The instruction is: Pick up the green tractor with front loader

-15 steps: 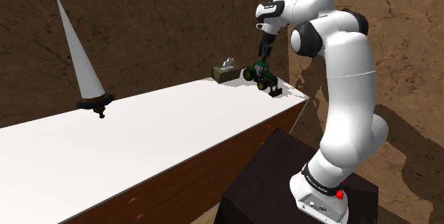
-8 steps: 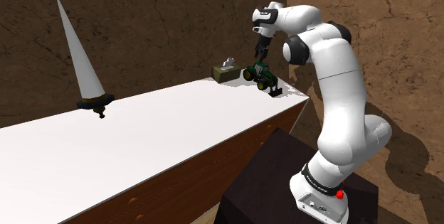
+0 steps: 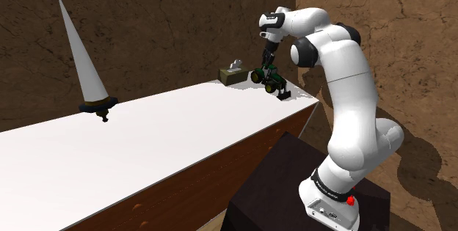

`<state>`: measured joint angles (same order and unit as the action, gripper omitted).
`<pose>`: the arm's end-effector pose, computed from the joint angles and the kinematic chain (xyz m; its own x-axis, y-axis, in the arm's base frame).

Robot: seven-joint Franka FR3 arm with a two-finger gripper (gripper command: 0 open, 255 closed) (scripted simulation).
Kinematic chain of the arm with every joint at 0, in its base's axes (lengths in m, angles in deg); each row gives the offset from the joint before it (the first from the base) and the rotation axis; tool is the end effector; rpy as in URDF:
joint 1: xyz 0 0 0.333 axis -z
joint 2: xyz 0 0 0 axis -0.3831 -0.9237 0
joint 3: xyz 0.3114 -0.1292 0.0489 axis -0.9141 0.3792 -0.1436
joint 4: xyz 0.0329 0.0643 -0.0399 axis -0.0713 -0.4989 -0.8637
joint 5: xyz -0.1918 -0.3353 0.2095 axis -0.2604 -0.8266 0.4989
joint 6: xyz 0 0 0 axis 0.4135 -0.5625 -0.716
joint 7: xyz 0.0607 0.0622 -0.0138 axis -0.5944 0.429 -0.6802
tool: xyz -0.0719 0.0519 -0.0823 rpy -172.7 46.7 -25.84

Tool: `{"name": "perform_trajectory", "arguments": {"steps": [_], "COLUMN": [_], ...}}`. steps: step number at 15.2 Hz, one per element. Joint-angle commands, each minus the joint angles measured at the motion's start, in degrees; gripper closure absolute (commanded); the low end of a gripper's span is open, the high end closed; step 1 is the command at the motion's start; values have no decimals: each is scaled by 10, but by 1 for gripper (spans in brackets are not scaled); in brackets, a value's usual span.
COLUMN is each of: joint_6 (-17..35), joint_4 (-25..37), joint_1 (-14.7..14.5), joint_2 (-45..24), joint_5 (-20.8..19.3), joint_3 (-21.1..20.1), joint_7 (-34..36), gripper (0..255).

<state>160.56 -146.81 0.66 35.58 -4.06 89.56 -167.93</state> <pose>0.6146 -0.5269 0.3420 0.6978 0.7120 0.0788 0.7161 -0.6963 -0.0495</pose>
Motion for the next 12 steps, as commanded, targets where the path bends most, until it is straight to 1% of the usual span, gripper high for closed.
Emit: {"name": "perform_trajectory", "arguments": {"steps": [1,7,12], "joint_6": [1,-1,-33], "joint_4": [-1,1,28], "joint_1": [0,1,5], "joint_2": [0,-1,7], "joint_5": [0,0,-5], "joint_3": [0,0,3], "joint_7": [0,0,7], "gripper": [255,255,255]}}
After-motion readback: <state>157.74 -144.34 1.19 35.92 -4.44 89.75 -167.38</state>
